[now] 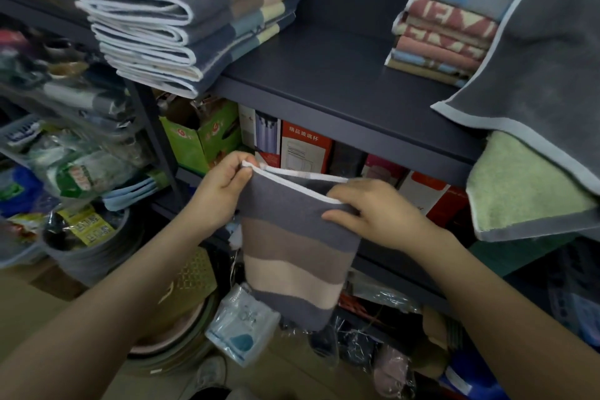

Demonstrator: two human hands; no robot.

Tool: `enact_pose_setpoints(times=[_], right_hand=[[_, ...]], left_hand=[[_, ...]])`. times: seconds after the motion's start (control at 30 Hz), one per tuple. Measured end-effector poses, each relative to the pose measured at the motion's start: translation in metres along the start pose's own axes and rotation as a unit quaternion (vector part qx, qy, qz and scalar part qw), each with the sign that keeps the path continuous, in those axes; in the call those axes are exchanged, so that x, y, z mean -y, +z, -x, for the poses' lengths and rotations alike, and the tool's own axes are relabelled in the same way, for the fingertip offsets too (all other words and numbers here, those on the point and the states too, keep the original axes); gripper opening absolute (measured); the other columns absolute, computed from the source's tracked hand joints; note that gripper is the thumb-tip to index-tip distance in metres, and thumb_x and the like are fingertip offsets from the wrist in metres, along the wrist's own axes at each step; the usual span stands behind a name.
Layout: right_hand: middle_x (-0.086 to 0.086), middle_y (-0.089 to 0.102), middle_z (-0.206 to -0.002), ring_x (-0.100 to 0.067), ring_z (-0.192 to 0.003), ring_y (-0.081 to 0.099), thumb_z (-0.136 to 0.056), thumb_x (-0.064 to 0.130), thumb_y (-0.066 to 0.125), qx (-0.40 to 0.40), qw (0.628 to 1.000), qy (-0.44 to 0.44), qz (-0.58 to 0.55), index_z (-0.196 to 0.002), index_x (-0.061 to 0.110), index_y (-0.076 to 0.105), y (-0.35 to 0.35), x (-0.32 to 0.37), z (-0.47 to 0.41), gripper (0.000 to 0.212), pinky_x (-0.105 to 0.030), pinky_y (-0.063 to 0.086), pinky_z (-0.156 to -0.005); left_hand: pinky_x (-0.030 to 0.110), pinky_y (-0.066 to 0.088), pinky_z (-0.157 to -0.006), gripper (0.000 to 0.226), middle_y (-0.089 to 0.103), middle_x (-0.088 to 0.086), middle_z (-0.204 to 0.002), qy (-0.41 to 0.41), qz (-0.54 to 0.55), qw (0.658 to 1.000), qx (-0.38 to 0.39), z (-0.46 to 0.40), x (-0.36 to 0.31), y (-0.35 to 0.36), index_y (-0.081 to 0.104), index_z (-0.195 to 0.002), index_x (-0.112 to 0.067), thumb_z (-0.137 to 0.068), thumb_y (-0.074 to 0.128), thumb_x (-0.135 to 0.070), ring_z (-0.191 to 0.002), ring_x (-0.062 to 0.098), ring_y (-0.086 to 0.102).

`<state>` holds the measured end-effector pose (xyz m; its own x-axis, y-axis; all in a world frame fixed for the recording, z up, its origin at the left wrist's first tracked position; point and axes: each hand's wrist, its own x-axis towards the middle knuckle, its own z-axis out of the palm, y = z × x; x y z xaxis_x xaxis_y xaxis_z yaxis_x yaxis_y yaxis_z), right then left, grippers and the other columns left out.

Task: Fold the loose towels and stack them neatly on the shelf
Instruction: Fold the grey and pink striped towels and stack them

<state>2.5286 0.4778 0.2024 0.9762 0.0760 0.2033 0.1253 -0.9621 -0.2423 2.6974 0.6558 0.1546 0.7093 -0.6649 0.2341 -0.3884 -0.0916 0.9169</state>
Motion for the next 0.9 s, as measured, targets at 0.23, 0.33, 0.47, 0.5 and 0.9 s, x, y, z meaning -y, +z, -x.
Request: enact_pose_setpoints(times=[0.23, 0.33, 0.47, 0.5, 0.9], right_hand=[[-0.006, 0.055, -0.111, -0.025, -0.105, 0.050, -0.078, 0.030, 0.068, -0.146, 0.989, 0.038, 0.002, -0.070, 0.010, 0.063, -0.015, -0.001, -0.023, 0.022, -0.036, 0.035, -0.090], [-0.003, 0.050, -0.114, -0.011, -0.105, 0.050, -0.076, 0.012, 0.074, -0.170, 0.974, 0.071, -0.132, -0.064, 0.014, 0.050, -0.018, 0.002, -0.040, 0.026, -0.020, 0.037, -0.089], [0.016, 0.053, -0.072, -0.001, -0.066, 0.052, -0.075, 0.005, 0.072, -0.209, 0.872, 0.130, -0.423, -0.070, 0.027, 0.045, -0.023, 0.010, -0.072, 0.035, -0.015, 0.044, -0.058], [0.013, 0.056, -0.072, -0.004, -0.066, 0.055, -0.072, 0.005, 0.074, -0.215, 0.823, 0.129, -0.509, -0.076, 0.030, 0.048, -0.025, 0.012, -0.082, 0.036, -0.018, 0.047, -0.056], [0.001, 0.067, -0.080, -0.011, -0.074, 0.066, -0.076, 0.014, 0.060, -0.176, 0.708, 0.041, -0.683, -0.092, 0.014, 0.055, -0.067, 0.063, -0.197, 0.017, -0.025, 0.055, -0.062]], left_hand=[[0.028, 0.032, -0.065, 0.015, 0.048, -0.007, -0.083, 0.017, 0.085, 0.995, -0.047, -0.013, -0.005, -0.022, 0.050, -0.082, -0.030, -0.088, 0.037, -0.028, -0.072, 0.006, 0.041], [0.029, 0.030, -0.061, 0.020, 0.045, -0.003, -0.079, 0.049, 0.132, 0.989, -0.051, -0.026, -0.015, -0.045, 0.053, -0.079, -0.034, -0.090, 0.038, -0.025, -0.068, 0.010, 0.040], [0.016, 0.036, -0.053, 0.022, 0.052, -0.016, -0.070, 0.125, 0.184, 0.975, -0.023, -0.041, -0.032, -0.081, 0.057, -0.079, -0.037, -0.091, 0.044, -0.024, -0.059, 0.001, 0.044], [0.016, 0.035, -0.053, 0.019, 0.052, -0.016, -0.070, 0.136, 0.195, 0.971, -0.023, -0.045, -0.037, -0.090, 0.058, -0.080, -0.036, -0.089, 0.046, -0.024, -0.059, 0.001, 0.044], [0.018, 0.053, -0.064, 0.026, 0.070, -0.017, -0.097, 0.179, 0.260, 0.945, -0.088, -0.103, -0.085, -0.188, 0.057, -0.113, -0.038, -0.094, 0.043, -0.028, -0.085, 0.002, 0.066]])
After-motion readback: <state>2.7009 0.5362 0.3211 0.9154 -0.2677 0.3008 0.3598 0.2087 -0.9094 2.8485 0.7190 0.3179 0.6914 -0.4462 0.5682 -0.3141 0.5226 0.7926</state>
